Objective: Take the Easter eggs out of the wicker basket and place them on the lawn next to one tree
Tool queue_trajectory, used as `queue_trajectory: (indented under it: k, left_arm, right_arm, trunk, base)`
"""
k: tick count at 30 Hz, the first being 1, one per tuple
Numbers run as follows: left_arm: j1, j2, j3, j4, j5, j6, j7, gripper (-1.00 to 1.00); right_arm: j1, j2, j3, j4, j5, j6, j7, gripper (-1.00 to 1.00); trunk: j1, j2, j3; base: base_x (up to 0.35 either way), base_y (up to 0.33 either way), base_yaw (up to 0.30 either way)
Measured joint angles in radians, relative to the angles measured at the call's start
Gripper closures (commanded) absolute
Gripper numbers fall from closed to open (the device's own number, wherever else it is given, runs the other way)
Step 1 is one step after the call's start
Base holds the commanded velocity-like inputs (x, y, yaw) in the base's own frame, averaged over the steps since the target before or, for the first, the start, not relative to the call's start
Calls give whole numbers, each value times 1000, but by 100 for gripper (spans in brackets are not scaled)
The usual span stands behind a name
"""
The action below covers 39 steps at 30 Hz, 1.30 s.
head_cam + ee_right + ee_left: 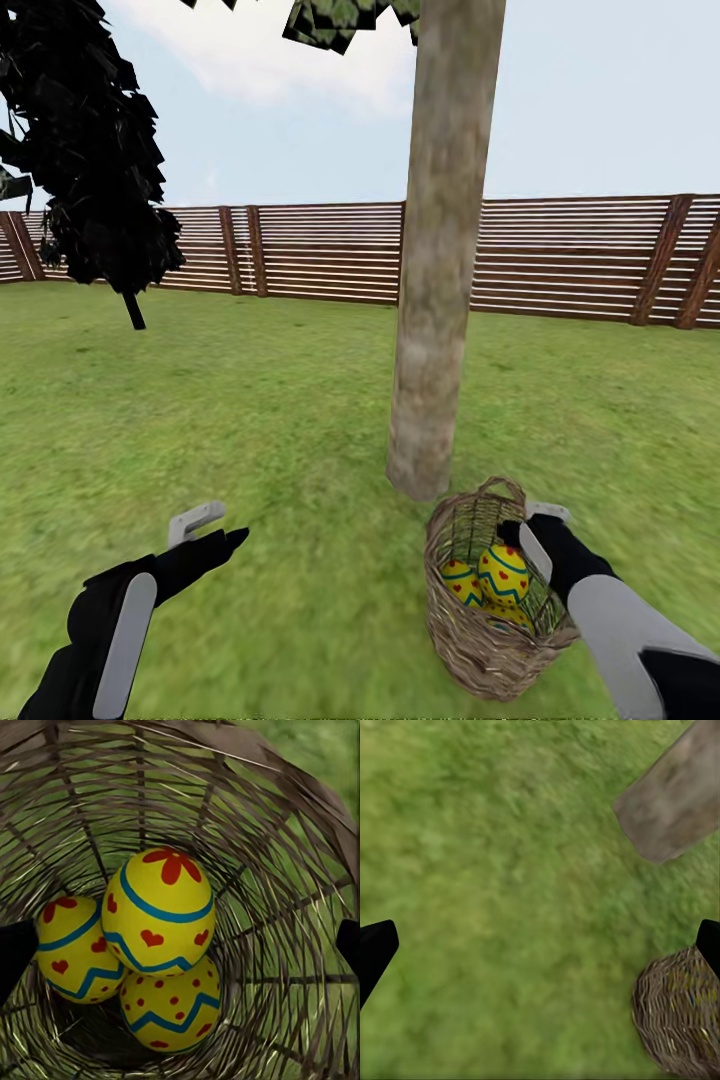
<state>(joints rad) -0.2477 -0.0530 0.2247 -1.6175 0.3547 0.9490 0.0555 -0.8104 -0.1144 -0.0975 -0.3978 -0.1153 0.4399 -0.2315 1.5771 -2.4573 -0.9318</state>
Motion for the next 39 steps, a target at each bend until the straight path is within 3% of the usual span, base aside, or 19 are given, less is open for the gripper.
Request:
queue_trajectory:
  k: [7,9,12,24,35,39]
  left_arm:
    - [0,0,0,0,1,-10,-1,-100]
    - [0,0,1,0,1,-12,-1,-100]
    - [0,0,1,0,1,-12,0,-100]
    - [0,0,1,0,1,-12,0,-100]
    - [0,-1,0,4,1,-12,-2,-100]
    - [-4,0,-47,5,1,-9,8,-100]
  right_arm:
    - [-10,22,10,26,33,-44,1,-100]
    - [-10,26,59,26,34,-60,1,-100]
    - [-10,29,80,26,33,-62,1,-100]
    - [-10,32,87,22,33,-62,1,-100]
    - [-10,29,86,23,34,-53,3,-100]
    - [-16,25,86,22,36,-25,2,-100]
  trunk:
    - [24,-42,-23]
    - [24,-43,-30]
    - [26,-44,-42]
    - [31,-46,-88]
    - [31,-47,-89]
    - [31,-47,-89]
  base:
    - [0,0,0]
    - [0,0,0]
    - [0,0,0]
    - [0,0,0]
    - [0,0,0]
    - [0,0,0]
